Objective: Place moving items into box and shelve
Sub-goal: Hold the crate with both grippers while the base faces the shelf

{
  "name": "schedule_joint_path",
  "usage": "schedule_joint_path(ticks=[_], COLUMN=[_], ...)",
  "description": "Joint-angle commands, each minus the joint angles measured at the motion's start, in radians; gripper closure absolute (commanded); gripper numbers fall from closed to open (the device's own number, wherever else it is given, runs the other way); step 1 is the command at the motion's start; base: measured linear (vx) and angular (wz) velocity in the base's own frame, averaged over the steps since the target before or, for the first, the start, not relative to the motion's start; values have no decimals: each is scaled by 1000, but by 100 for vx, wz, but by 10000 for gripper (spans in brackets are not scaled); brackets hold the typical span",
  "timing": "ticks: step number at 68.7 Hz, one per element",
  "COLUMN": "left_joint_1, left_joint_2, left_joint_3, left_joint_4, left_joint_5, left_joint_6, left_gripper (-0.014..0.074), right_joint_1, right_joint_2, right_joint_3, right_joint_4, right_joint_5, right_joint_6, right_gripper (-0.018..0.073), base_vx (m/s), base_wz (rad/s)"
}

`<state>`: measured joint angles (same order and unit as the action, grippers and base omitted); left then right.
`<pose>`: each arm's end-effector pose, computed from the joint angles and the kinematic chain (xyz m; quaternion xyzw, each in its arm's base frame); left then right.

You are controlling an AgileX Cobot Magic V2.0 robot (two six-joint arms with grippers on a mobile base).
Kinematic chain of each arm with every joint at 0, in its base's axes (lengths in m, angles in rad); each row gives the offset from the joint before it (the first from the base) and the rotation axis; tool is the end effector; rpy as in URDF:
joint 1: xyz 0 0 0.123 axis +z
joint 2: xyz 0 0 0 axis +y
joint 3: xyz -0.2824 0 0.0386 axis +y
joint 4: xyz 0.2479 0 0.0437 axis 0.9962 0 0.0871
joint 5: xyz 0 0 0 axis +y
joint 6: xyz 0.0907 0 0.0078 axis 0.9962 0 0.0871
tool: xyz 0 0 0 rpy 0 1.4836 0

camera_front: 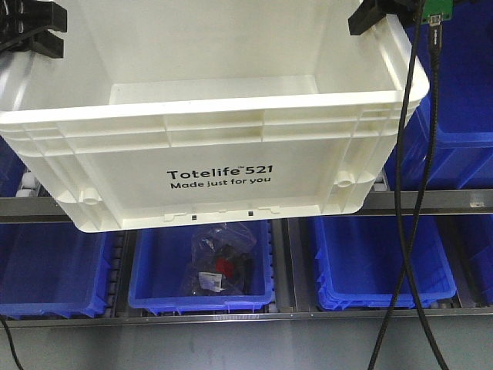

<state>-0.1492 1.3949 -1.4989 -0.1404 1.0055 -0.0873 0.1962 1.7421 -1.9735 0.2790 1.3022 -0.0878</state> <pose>0.2880 -0.0542 0.4114 0.0157 0.9270 -0.1119 0.3577 0.3550 0.0952 0.4214 -0.1376 0.9379 0.1543 0.2786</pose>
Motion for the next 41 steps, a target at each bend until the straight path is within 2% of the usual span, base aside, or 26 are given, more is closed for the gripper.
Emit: schedule_joint_path(ticks=[1, 19, 41], left_joint_1=[-17, -17, -17], left_joint_2=[-49, -49, -49], left_joint_3=[-34, -34, -34], left_joint_4=[-83, -83, -83], left_joint_5=[-145, -130, -125], left_joint_6=[29, 29, 29], left_gripper=[613, 613, 613], right_joint_1=[8, 8, 8], right_joint_2=[-66, -66, -83], right_joint_3=[-43, -37, 87], right_joint_4=[151, 151, 152], right_joint_5=[-30, -18, -79], right_joint_6=[-24, -43, -69], right_gripper=[570, 570, 570], base_vx=[0, 0, 0], base_wz=[0, 0, 0])
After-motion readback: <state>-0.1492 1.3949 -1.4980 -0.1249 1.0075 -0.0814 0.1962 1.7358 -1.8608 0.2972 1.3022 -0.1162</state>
